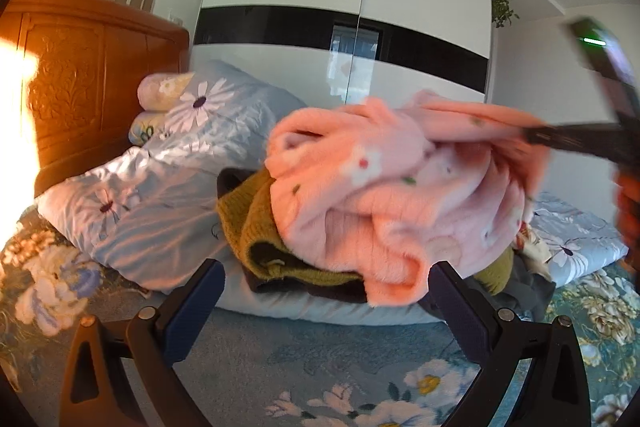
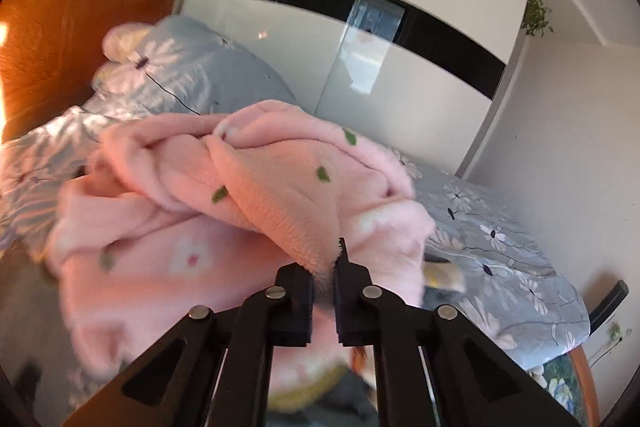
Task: Fold clothes
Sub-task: 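Grasp the pink fleece garment with the right gripper and pull it off the pile, then grasp the pink fleece with the left gripper while the right gripper holds another edge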
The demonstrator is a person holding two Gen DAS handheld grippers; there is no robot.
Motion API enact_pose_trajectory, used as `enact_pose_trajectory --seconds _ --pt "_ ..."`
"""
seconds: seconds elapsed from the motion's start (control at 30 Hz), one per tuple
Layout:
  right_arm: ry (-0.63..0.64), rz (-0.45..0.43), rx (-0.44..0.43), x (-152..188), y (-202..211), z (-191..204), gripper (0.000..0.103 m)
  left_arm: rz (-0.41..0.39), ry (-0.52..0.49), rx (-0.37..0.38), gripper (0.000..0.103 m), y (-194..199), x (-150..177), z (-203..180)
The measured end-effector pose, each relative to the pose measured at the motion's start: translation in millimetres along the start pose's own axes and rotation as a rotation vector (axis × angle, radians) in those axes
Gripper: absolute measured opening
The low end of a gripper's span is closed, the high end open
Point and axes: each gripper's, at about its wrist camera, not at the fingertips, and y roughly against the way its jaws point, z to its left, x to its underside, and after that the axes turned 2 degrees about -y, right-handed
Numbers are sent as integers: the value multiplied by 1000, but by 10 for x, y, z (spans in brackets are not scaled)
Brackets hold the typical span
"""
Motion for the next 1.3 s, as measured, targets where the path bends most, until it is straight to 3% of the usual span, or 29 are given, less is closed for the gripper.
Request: enact_pose_trajectory --seconds 0.2,0.37,0.47,0.57,0.73,0.83,0.9,0.97,1.03,1.17,1.3 --pt "-1 -79 82 314 1342 -505 6 -45 -22 12 103 644 -90 -164" --pt "-24 -139 167 368 2146 -1044 6 101 -60 76 103 917 245 -438" --pt "-64 -138 216 494 2525 -1417 6 174 -82 136 103 1052 409 -616" --pt "-100 -111 274 758 2761 -1744 6 211 -116 148 103 1156 532 -778" --pt "-224 -47 363 1499 3073 -2290 6 277 -132 164 103 1220 741 -924" --pt "-350 -15 476 2024 3238 -2724 6 313 -146 170 103 1238 863 -1018" --pt "-446 39 527 2350 3234 -3023 6 324 -160 174 103 1243 929 -1121" --pt "-453 141 573 2693 3140 -3207 6 327 -164 205 103 1222 938 -1219" --pt "-442 216 579 2944 3055 -3238 6 329 -155 235 103 1173 919 -1301" --pt "-458 294 554 3315 3002 -3265 6 345 -114 379 103 978 789 -1600" --pt "-437 355 528 3570 2902 -3285 7 374 -170 444 103 887 785 -1975"
